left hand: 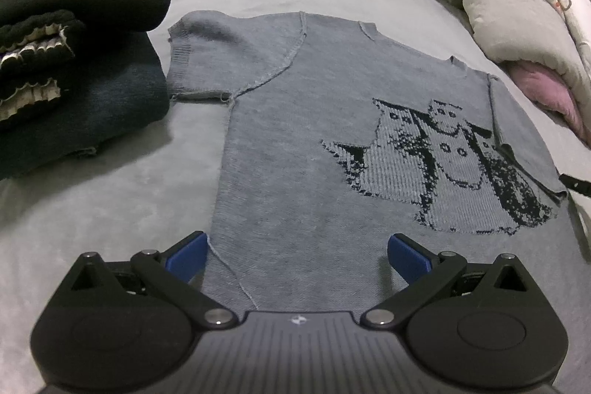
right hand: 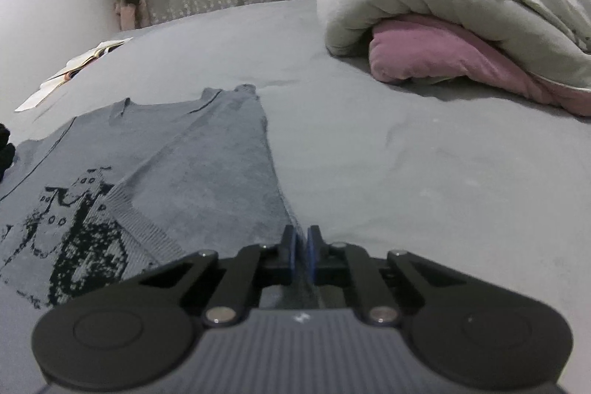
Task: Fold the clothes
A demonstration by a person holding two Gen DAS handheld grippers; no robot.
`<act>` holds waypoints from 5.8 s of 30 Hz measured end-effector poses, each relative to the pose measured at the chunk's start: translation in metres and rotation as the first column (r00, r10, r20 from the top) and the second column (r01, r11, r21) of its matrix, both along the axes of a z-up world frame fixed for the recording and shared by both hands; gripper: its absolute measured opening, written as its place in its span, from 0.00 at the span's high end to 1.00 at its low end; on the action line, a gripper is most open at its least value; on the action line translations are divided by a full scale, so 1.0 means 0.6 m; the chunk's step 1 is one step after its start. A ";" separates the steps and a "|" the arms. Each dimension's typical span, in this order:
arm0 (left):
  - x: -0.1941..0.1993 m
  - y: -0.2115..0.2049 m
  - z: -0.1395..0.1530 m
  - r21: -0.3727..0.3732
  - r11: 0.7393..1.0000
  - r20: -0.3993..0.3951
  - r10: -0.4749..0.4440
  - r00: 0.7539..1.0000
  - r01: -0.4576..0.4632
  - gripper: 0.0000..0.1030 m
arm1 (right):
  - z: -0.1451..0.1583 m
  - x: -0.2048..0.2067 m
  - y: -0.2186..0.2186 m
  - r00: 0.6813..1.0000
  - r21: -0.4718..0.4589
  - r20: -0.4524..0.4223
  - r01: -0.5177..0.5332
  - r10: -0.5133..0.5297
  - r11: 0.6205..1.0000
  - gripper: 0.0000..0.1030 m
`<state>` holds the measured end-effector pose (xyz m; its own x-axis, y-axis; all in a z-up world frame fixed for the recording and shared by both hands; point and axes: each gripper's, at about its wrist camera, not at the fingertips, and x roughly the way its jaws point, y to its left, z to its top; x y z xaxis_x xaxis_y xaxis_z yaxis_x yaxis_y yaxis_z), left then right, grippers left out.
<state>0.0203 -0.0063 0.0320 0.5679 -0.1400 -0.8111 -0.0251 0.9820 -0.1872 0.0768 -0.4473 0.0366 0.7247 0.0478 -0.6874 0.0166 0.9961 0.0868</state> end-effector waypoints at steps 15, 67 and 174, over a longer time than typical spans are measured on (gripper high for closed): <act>-0.004 0.023 0.001 -0.026 0.999 -0.011 0.026 1.000 -0.026 0.00 | 0.050 -0.010 0.118 0.982 -0.176 0.116 -0.125 0.146 0.976 0.47; -0.019 0.261 -0.013 -0.329 0.819 -0.104 0.463 0.880 -0.470 0.00 | -0.006 0.103 0.659 0.846 0.086 0.147 -0.527 0.512 0.846 0.95; -0.025 0.188 -0.003 -0.294 0.879 -0.125 0.353 0.927 -0.375 0.00 | 0.061 0.144 0.566 0.920 0.256 0.164 -0.387 0.355 0.886 0.99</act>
